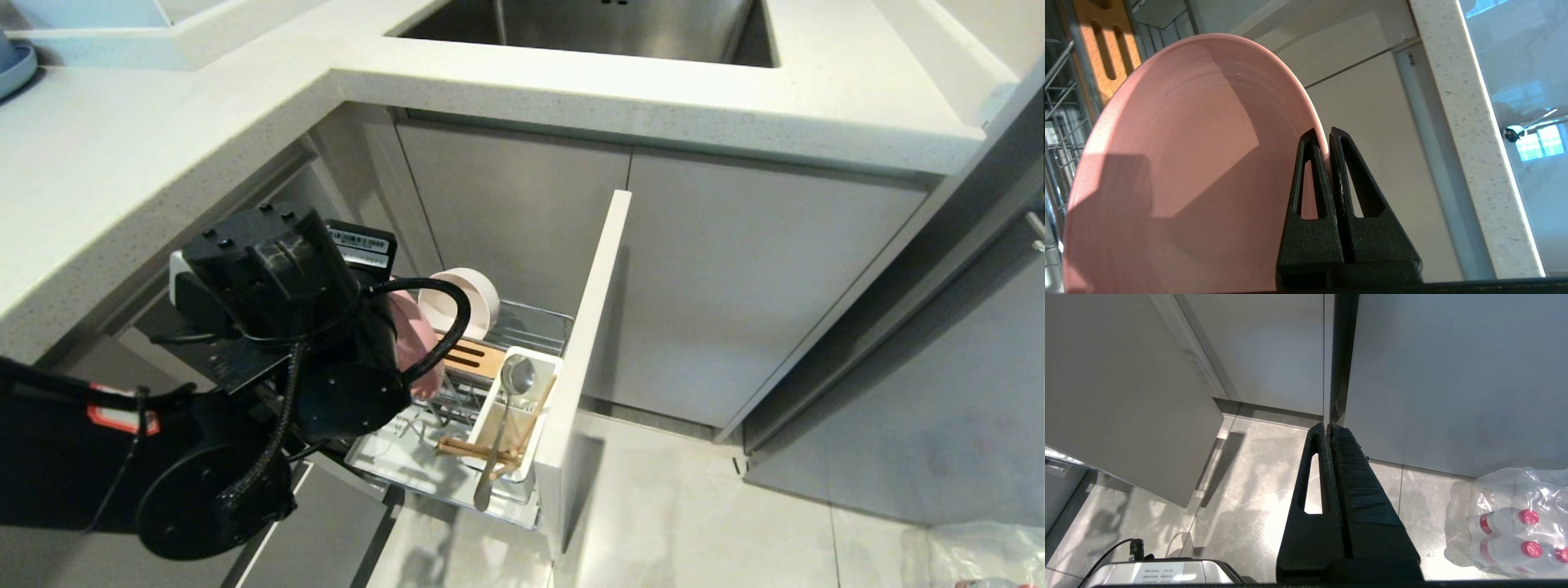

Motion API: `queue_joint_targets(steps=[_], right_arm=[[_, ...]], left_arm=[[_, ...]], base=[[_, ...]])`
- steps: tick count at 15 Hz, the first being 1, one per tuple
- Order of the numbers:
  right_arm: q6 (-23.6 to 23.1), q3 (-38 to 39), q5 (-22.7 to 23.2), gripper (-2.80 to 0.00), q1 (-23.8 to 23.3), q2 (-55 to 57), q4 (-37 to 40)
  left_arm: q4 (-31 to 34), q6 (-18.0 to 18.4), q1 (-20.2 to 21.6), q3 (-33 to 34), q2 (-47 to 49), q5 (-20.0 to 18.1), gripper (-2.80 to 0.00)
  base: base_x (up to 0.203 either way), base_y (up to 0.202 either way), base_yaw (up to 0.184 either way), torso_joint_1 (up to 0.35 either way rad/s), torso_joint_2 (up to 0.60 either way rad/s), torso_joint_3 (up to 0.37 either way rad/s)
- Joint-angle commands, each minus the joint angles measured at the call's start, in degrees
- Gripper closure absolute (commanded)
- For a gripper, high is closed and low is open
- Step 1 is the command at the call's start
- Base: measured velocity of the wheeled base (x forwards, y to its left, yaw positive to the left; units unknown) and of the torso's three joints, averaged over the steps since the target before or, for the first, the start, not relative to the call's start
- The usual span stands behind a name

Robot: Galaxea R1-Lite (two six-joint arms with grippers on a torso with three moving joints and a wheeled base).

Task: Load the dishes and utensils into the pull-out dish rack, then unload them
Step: Pick up the plate and place it in the cupboard

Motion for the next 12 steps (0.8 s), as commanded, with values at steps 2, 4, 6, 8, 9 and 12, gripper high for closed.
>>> queue_joint_targets(steps=[2,4,6,8,9,12], right_arm=[[0.0,0.1,0.0,0.00,0.0,0.0,0.0],[0.0,0.1,0.0,0.00,0.0,0.0,0.0],[0.0,0.1,0.0,0.00,0.0,0.0,0.0],[0.0,0.1,0.0,0.00,0.0,0.0,0.0],[0.0,0.1,0.0,0.00,0.0,0.0,0.0],[0.0,0.1,0.0,0.00,0.0,0.0,0.0]], left_arm=[[-1.2,-1.2,0.4,0.7,0.8,0.5,0.00],[-1.5,-1.6,0.5,0.8,1.4,0.8,0.00],[-1.1,-1.4,0.6,0.8,1.9,1.8,0.00],[0.5,-1.2,1.4,0.8,2.7,2.5,0.00],[1.2,-1.2,1.5,0.8,3.2,2.7,0.00],[2.4,-0.9,1.6,0.2,4.3,3.1,0.00]], base=[[0.000,0.000,0.000,0.000,0.00,0.000],[0.000,0.000,0.000,0.000,0.00,0.000],[0.000,0.000,0.000,0.000,0.00,0.000],[0.000,0.000,0.000,0.000,0.00,0.000],[0.000,0.000,0.000,0.000,0.00,0.000],[0.000,0.000,0.000,0.000,0.00,0.000]])
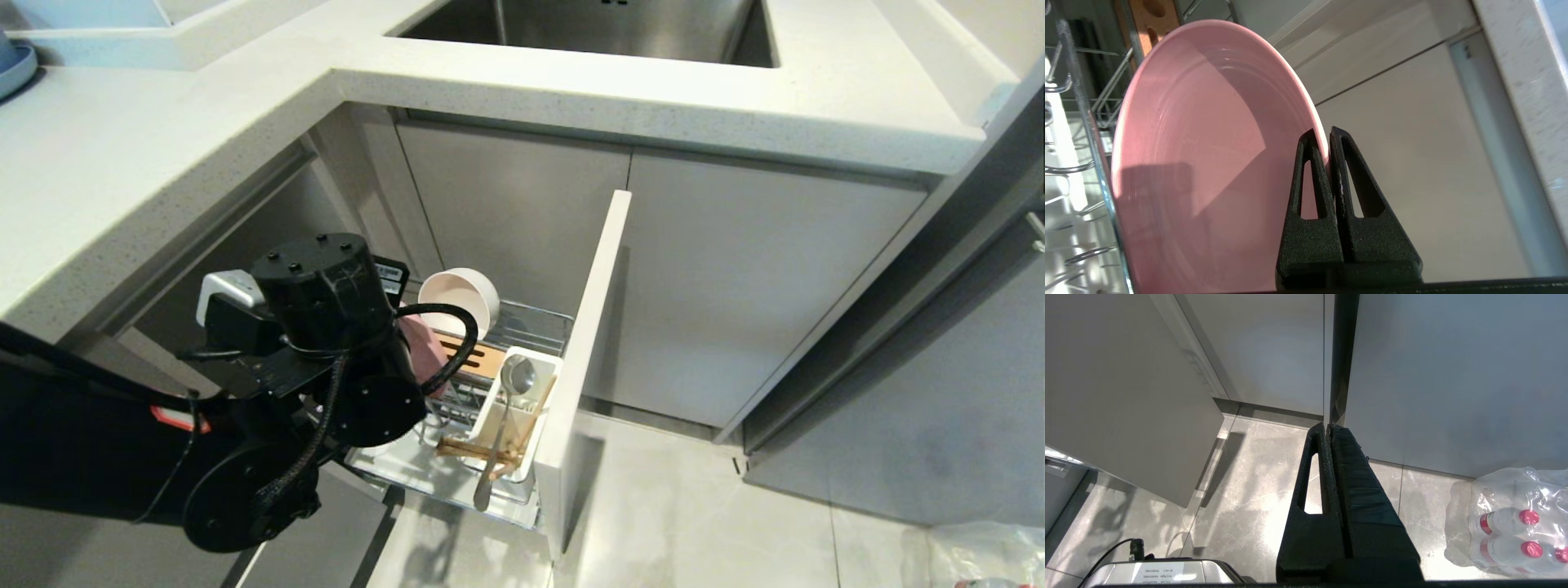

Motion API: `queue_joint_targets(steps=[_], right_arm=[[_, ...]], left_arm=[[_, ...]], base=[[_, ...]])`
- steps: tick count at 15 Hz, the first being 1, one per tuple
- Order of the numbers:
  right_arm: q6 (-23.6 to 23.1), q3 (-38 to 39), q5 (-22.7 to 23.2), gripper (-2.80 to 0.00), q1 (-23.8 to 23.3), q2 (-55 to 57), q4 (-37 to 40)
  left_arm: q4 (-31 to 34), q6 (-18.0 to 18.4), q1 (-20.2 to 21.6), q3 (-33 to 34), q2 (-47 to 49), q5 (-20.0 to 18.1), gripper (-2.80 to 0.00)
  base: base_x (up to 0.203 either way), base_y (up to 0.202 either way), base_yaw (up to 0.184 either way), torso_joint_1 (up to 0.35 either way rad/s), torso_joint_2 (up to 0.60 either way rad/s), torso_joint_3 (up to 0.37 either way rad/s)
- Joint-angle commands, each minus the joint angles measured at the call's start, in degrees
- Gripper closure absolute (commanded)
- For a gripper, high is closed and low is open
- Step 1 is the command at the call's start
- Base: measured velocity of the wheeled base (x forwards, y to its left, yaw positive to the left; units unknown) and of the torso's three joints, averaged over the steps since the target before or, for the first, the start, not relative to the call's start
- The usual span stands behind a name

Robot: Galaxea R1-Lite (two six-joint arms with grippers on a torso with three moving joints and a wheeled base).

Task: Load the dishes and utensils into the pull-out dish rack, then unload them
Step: Pick up the plate and place it in the cupboard

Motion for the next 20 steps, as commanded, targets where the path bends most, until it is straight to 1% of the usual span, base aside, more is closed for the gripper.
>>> queue_joint_targets(steps=[1,9,20], right_arm=[[0.0,0.1,0.0,0.00,0.0,0.0,0.0],[0.0,0.1,0.0,0.00,0.0,0.0,0.0],[0.0,0.1,0.0,0.00,0.0,0.0,0.0]], left_arm=[[0.3,-0.3,0.1,-0.5,1.3,0.4,0.00],[1.0,-0.4,1.2,-0.8,5.4,0.3,0.00],[1.0,-0.7,2.0,-0.9,6.8,0.2,0.00]], base=[[0.000,0.000,0.000,0.000,0.00,0.000],[0.000,0.000,0.000,0.000,0.00,0.000],[0.000,0.000,0.000,0.000,0.00,0.000]])
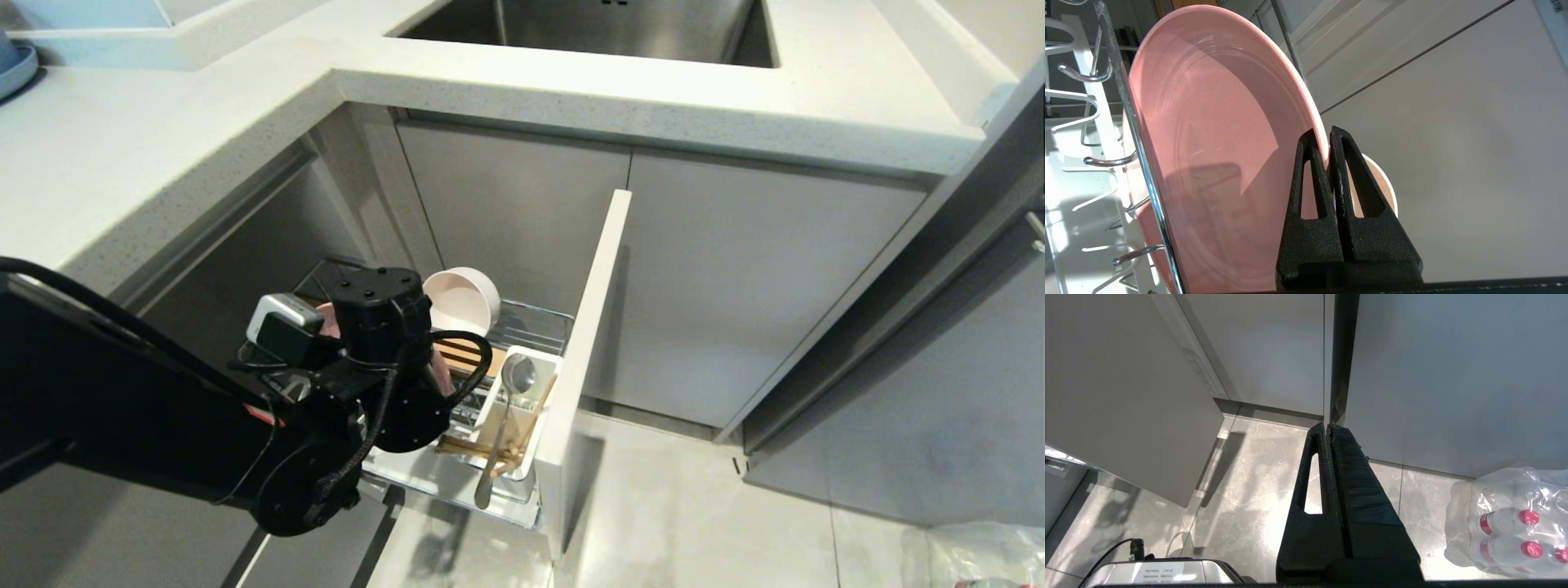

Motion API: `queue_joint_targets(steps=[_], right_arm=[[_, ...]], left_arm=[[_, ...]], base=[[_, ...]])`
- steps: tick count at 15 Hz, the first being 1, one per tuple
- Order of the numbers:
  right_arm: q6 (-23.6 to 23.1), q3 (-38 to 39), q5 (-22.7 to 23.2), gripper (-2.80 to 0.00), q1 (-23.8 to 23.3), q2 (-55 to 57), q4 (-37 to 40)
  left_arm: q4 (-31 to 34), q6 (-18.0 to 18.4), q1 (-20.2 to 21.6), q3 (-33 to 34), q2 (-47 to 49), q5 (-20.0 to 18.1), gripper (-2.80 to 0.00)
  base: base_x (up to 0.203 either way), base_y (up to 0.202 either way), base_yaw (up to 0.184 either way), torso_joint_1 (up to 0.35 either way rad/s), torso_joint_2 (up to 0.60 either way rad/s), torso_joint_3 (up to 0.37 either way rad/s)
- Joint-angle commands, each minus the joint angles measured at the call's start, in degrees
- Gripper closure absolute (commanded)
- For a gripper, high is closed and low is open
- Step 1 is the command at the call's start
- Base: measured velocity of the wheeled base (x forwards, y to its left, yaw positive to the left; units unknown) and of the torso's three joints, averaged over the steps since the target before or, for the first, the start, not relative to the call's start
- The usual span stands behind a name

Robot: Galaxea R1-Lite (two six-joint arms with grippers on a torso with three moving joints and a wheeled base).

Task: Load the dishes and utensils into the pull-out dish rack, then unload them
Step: Pick up the plate and place it in the cupboard

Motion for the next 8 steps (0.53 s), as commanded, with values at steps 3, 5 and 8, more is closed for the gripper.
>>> queue_joint_targets(steps=[3,5,8], right_arm=[[0.0,0.1,0.0,0.00,0.0,0.0,0.0],[0.0,0.1,0.0,0.00,0.0,0.0,0.0],[0.0,0.1,0.0,0.00,0.0,0.0,0.0]], left_arm=[[-0.3,-0.3,0.0,0.0,0.3,0.3,0.00],[-0.3,-0.2,0.0,0.0,0.4,0.3,-2.80],[-0.3,0.0,0.0,0.0,0.3,0.4,-2.80]], base=[[0.000,0.000,0.000,0.000,0.00,0.000],[0.000,0.000,0.000,0.000,0.00,0.000],[0.000,0.000,0.000,0.000,0.00,0.000]])
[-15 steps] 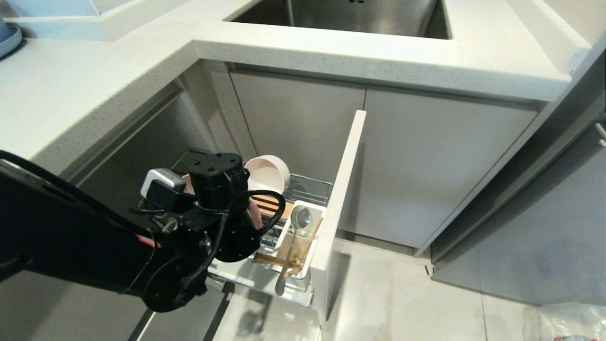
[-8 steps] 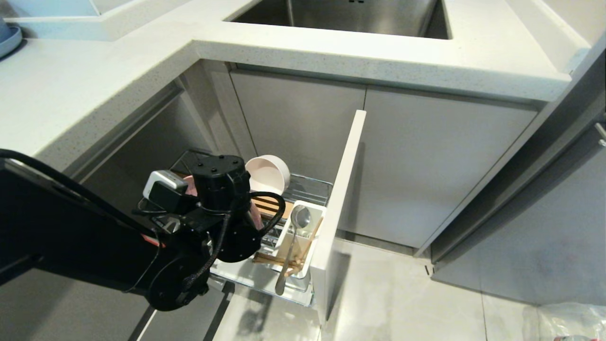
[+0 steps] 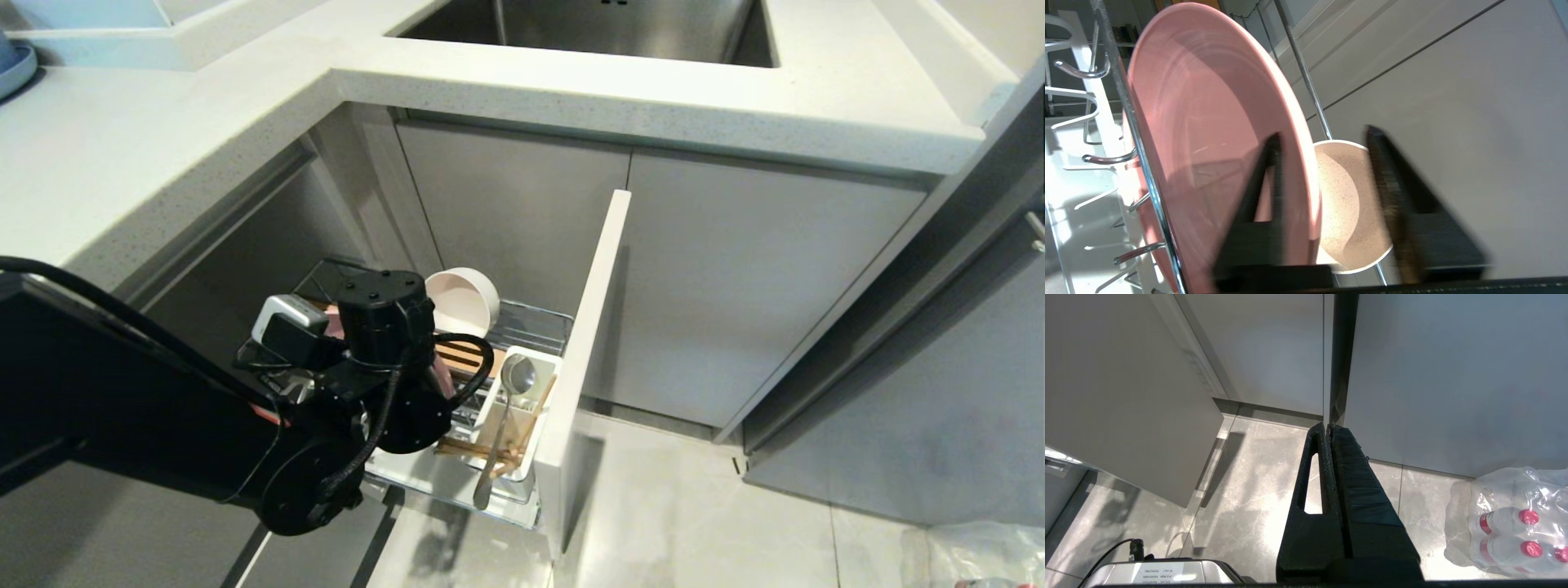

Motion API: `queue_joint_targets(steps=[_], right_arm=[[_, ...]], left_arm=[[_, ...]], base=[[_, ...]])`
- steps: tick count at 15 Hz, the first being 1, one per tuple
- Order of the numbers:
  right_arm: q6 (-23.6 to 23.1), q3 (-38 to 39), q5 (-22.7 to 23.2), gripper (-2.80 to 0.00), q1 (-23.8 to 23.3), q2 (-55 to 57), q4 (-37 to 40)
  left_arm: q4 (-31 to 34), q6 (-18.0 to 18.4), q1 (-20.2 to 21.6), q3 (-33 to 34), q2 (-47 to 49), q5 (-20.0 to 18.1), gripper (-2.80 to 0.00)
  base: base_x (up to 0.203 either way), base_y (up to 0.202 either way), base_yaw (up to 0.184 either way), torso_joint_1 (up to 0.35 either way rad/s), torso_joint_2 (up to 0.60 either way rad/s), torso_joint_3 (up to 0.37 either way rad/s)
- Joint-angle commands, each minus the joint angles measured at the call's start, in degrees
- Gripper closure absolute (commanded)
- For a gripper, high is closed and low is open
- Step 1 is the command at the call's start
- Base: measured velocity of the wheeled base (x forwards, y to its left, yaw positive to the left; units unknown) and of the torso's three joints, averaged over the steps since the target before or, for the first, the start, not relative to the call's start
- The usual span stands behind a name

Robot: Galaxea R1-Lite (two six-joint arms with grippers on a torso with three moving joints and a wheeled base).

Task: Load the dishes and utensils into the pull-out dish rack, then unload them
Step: Pick up the plate and place it in the cupboard, then take the plate out of the cupboard

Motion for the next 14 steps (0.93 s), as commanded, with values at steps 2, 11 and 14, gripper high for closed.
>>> queue_joint_targets(steps=[2,11,14], right_arm=[[0.0,0.1,0.0,0.00,0.0,0.0,0.0],[0.0,0.1,0.0,0.00,0.0,0.0,0.0],[0.0,0.1,0.0,0.00,0.0,0.0,0.0]], left_arm=[[-0.4,-0.3,-0.1,0.0,-0.1,0.5,-2.80],[8.2,-0.2,-1.0,-1.1,-4.9,1.4,-2.80],[11.2,-0.2,-1.7,-1.8,-8.1,2.1,-2.80]], base=[[0.000,0.000,0.000,0.000,0.00,0.000],[0.000,0.000,0.000,0.000,0.00,0.000],[0.000,0.000,0.000,0.000,0.00,0.000]])
